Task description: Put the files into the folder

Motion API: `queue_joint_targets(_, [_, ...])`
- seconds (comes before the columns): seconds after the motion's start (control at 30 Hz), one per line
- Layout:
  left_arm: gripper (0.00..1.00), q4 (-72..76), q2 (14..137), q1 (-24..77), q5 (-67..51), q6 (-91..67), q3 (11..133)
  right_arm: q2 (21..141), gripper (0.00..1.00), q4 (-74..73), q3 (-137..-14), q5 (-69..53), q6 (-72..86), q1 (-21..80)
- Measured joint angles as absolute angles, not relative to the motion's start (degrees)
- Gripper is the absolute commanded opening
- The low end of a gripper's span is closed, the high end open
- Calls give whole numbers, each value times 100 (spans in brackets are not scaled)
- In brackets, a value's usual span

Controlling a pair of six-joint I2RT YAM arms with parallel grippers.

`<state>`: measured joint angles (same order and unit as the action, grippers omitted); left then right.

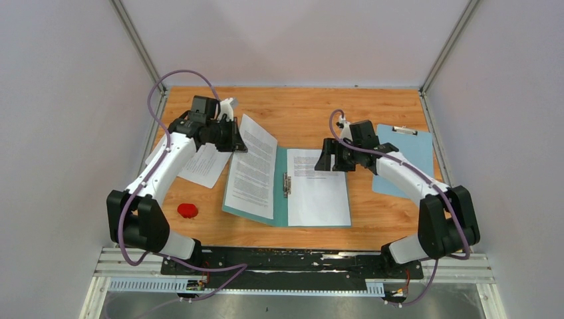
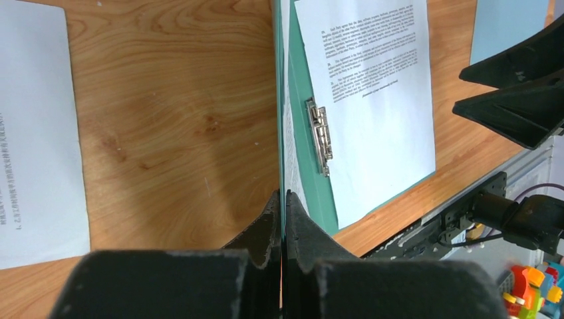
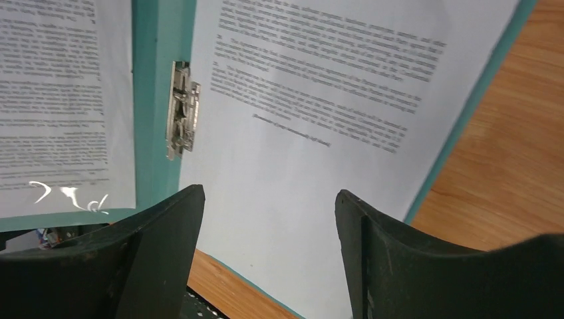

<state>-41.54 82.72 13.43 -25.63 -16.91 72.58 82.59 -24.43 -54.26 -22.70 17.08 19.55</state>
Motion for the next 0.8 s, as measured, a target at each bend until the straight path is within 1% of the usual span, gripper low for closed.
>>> queue_joint_targets(0.07, [16, -4303, 8261, 1341, -2526, -1653, 7389, 8071, 71, -2576, -5369, -2051, 1575, 1916])
queue_joint_targets(0.13, [24, -4383, 8250, 1341, -2532, -1645, 7459, 7929, 70, -2578, -5203, -1931, 1492, 1859])
queue_joint_targets(0.2, [34, -4364, 8235, 1341, -2676, -1704, 7463, 7878, 67, -2558, -4971, -1896, 1466, 1782])
queue_joint_targets(0.23, [38, -4324, 8235, 1341, -2775, -1747, 7459, 7885, 67, -2539, -4856, -1896, 1459, 1754])
queue_joint_targets(0.47, [50, -3114, 8158, 1341, -3948, -2659, 7004, 7983, 61, -1994, -4193, -1894, 1431, 1640])
queue_joint_targets(0.63, [54, -1695, 8110, 1350, -4626, -3660, 6412, 8191, 59, -1623, -4062, -1911, 1446, 1629])
queue_joint_targets(0.8, [57, -797, 8141, 1466, -4895, -4377, 6213, 8361, 59, -1356, -4003, -1944, 1487, 1619])
